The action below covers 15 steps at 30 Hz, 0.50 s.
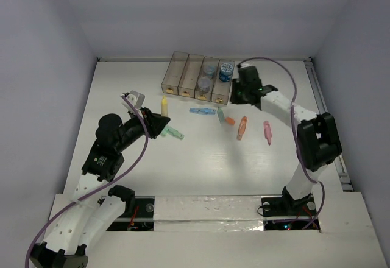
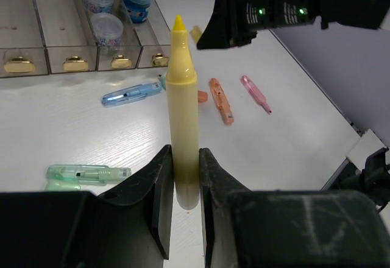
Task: Sort the stationery into containers
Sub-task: Pick up the pen cap from the center of the board, then place the pen cap in the storage box.
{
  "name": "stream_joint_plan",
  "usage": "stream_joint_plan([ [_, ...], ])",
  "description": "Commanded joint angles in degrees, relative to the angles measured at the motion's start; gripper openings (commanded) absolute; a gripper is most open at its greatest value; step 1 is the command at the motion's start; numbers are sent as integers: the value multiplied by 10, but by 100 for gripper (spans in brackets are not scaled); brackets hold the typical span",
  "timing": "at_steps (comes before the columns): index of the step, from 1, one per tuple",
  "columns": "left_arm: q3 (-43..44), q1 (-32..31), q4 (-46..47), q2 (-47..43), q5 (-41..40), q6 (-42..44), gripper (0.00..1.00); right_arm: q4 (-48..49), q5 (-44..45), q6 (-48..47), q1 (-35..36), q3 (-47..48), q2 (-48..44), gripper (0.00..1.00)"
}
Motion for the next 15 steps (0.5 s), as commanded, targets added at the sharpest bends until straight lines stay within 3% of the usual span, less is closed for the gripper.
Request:
stream_joint_plan([
  [1,18,-3,14,-7,-16,8,0,16,-83,-30,105,-45,-38,18],
  [4,17,2,16,-6,-18,7,0,5,-93,-37,208,-75,-23,18],
  [9,18,8,18,-7,-22,6,0,5,-96,-31,279,-122,-4,19],
  [15,18,13,20,-2,-23,4,0,8,-83,-30,299,-165,1,24],
])
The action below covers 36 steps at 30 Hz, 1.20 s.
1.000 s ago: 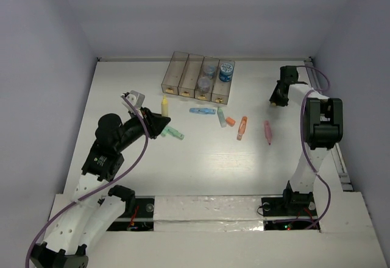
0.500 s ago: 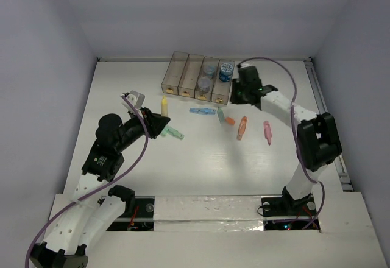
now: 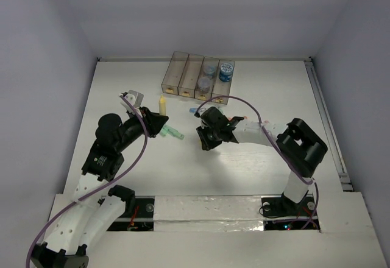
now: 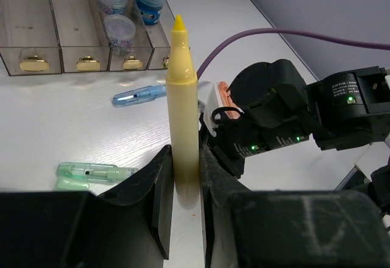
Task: Sort the stationery into containers
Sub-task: Place the pen cap in the storage box, then pick up the pen cap from the center of the board.
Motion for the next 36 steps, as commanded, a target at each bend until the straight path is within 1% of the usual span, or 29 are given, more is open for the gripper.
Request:
stream_joint_plan([
  [1,17,8,23,-2,-1,3,0,-10,13,-6,6,-29,-1,36],
  [4,17,8,23,1,2,2,0,-14,31,-6,6,-38,-7,56],
  [6,18,8,24,3,3,2,0,-27,61,-4,6,-37,-14,64],
  [8,18,8,25,5,3,2,0,-37,75,-4,6,-32,-24,76],
  [9,17,13,24,5,3,2,0,-42,79,-4,12,-32,-30,79],
  [10,18,13,25,7,4,2,0,-45,80,-3,13,-29,-46,84],
  [11,18,13,25,7,3,1,0,-48,80,0,13,-26,-54,86],
  [13,17,13,24,7,3,2,0,-49,79,3,32,-23,-79,85],
  [14,17,13,24,7,3,2,0,-47,68,7,38,-19,-87,75],
  [16,18,18,23,6,2,2,0,-27,44,12,60,-16,-95,66],
  [17,18,18,23,6,1,3,0,-19,10,18,69,-16,-96,58],
  [18,19,18,24,5,0,3,0,-2,2,22,77,-11,-93,53],
  [19,19,24,23,4,-4,4,0,5,-4,26,94,-8,-89,51],
  [21,20,24,21,2,-11,4,0,36,-11,41,108,-6,-74,51],
  [22,21,24,20,-3,-19,5,0,50,-14,46,114,-8,-67,52],
  [23,21,24,19,-3,-22,5,0,62,-25,54,114,-9,-60,56],
  [25,20,24,19,-5,-26,5,0,78,-25,61,120,-9,-34,57],
  [31,19,24,21,0,-20,3,0,92,31,68,120,-15,3,58],
  [32,19,24,21,1,-19,3,0,92,57,70,120,-17,6,58],
  [36,18,29,23,1,-18,2,0,72,105,81,120,-19,20,58],
])
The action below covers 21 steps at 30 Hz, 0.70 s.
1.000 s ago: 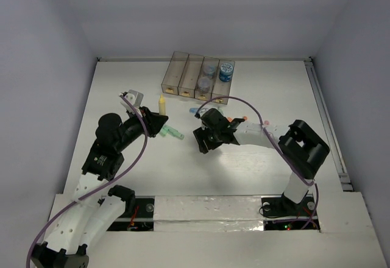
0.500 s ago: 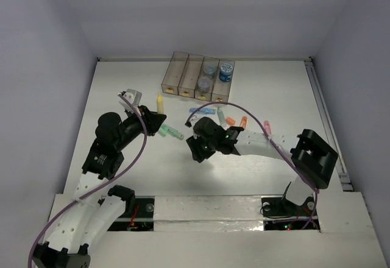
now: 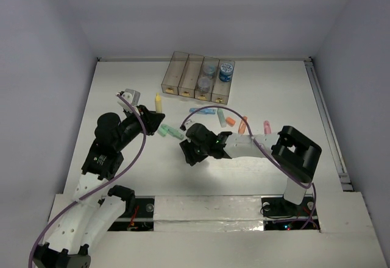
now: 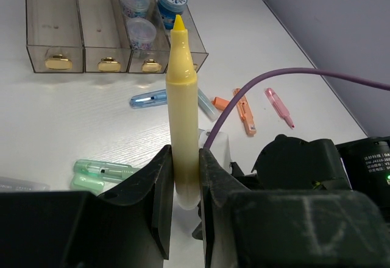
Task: Sort the stationery into containers
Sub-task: Pick up the pen cap from the center of the board.
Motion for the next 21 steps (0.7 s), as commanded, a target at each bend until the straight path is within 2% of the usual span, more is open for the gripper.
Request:
stream_joint_plan([
  [1,18,7,23,-1,6,2,0,-12,71,13,-1,1,20,58],
  [6,18,7,25,2,11,1,0,-53,129,19,-1,5,19,58],
  [16,18,7,26,4,15,1,0,-73,152,26,-28,-8,-3,58],
  [21,17,7,26,6,17,1,0,-71,158,24,-49,-18,-18,65],
])
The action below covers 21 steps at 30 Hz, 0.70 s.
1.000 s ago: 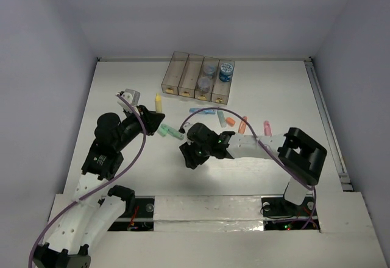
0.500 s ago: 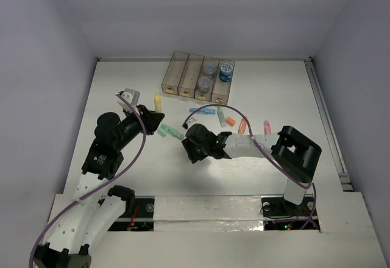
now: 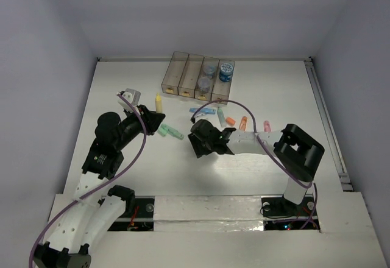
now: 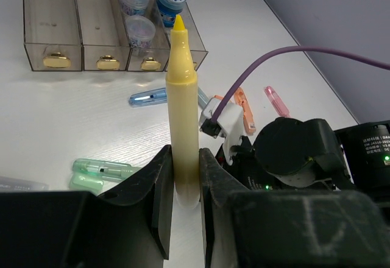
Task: Sort the stationery into containers
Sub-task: Pick up the pen cap from the center of the board.
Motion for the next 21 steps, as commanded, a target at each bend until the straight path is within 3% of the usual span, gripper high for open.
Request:
stream_joint_plan([
  [1,18,4,25,0,9,0,0,-35,24,6,-24,-18,-15,66],
  [8,17,4,25,2,10,0,0,-1,4,3,-50,-21,-12,85],
  [21,16,4,25,-1,10,-1,0,-14,-2,6,-55,34,22,85],
])
